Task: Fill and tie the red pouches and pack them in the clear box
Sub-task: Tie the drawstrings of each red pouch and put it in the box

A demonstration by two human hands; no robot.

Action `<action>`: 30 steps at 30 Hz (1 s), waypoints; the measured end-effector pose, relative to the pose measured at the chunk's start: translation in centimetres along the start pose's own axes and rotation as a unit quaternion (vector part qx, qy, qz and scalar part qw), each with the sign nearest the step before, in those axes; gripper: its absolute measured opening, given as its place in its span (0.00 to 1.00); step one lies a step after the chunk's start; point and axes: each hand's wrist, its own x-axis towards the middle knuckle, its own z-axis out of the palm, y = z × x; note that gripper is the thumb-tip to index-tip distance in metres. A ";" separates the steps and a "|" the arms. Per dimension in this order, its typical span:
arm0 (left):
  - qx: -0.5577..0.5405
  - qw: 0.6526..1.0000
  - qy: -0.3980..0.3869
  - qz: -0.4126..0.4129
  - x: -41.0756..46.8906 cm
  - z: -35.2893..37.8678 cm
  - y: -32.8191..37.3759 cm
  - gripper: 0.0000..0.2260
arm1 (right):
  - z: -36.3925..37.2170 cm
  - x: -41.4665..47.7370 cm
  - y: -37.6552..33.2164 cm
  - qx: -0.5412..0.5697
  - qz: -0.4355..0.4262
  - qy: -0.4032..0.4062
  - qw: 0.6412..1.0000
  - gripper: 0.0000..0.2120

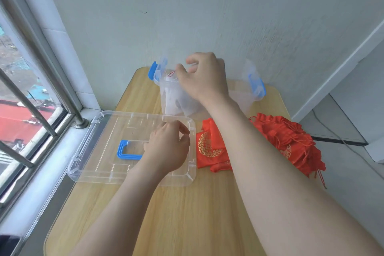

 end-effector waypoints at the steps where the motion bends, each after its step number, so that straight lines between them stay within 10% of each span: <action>1: 0.005 1.000 -0.001 0.000 0.0 0.3 0.1 0.11 | -0.5 -0.9 0.0 0.018 -0.031 0.027 0.999 0.15; 5: -0.015 0.999 0.039 -0.016 0.2 1.1 0.1 0.11 | -3.0 -6.5 0.0 0.111 -0.119 0.138 0.977 0.08; 16: 0.025 0.978 0.042 0.203 -1.9 7.5 5.0 0.19 | -7.8 -15.9 7.2 0.170 0.174 0.167 0.955 0.14; 24: 0.092 0.981 0.096 0.140 -1.0 9.7 6.3 0.07 | -8.4 -15.1 8.0 0.388 0.345 0.189 0.834 0.15; 30: -0.119 0.974 0.170 0.090 -0.9 7.8 6.8 0.13 | -9.8 -14.4 7.7 0.483 0.397 0.207 0.753 0.12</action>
